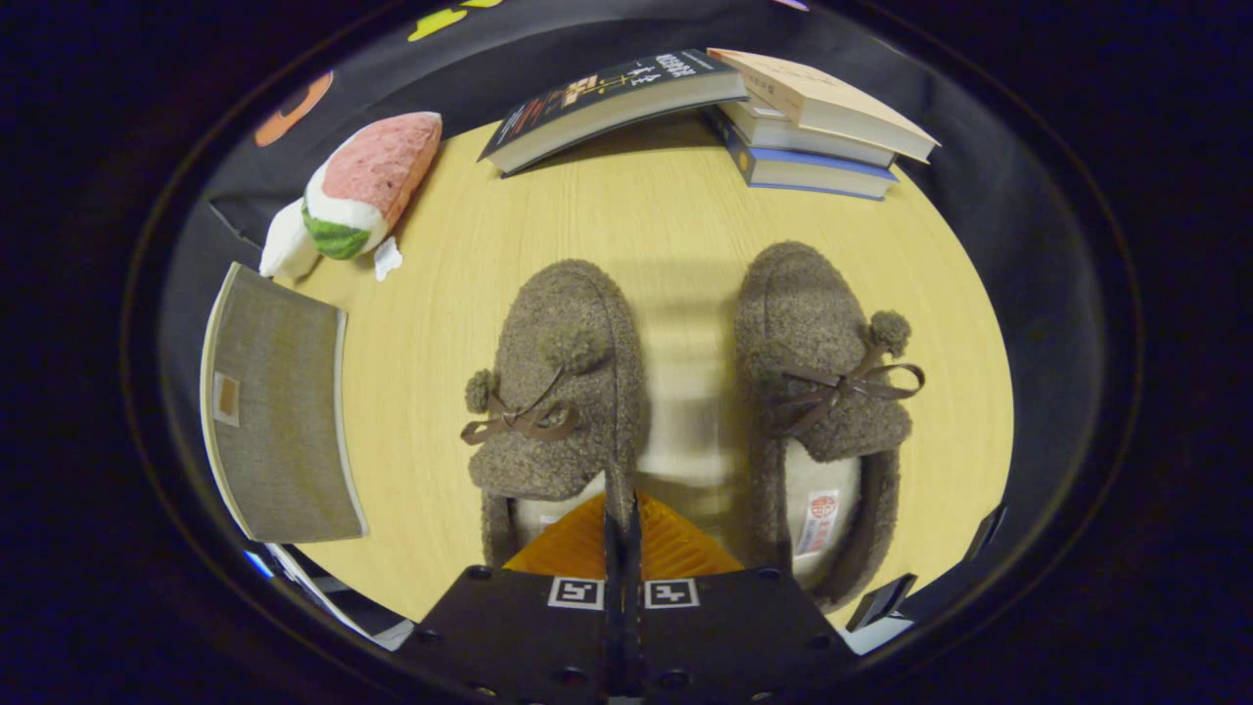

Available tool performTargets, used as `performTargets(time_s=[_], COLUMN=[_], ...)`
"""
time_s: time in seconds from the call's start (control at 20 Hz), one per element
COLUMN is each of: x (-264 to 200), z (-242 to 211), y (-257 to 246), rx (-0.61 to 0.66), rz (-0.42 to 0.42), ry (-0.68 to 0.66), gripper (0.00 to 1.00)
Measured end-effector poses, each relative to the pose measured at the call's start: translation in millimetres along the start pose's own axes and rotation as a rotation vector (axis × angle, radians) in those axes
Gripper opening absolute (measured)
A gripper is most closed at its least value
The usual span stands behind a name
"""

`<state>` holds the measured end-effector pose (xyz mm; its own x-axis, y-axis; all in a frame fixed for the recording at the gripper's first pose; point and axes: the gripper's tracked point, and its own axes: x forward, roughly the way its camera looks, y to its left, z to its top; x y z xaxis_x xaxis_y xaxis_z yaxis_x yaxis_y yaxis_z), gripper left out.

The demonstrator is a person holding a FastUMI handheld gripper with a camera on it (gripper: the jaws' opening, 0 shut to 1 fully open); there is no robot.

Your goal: Open the storage box then place both shoes into the box .Put the left shoe in first, then the right shoe, with the right side of both shoes facing outward in a uniform manner.

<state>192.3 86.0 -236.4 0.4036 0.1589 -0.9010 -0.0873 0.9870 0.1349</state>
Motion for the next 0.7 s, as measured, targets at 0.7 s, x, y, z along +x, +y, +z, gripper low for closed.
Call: performTargets(time_s=[0.7], x=[-161], z=[30], y=[72], rx=[-0.033], rz=[0.172], ry=[-0.197], gripper=[0.0])
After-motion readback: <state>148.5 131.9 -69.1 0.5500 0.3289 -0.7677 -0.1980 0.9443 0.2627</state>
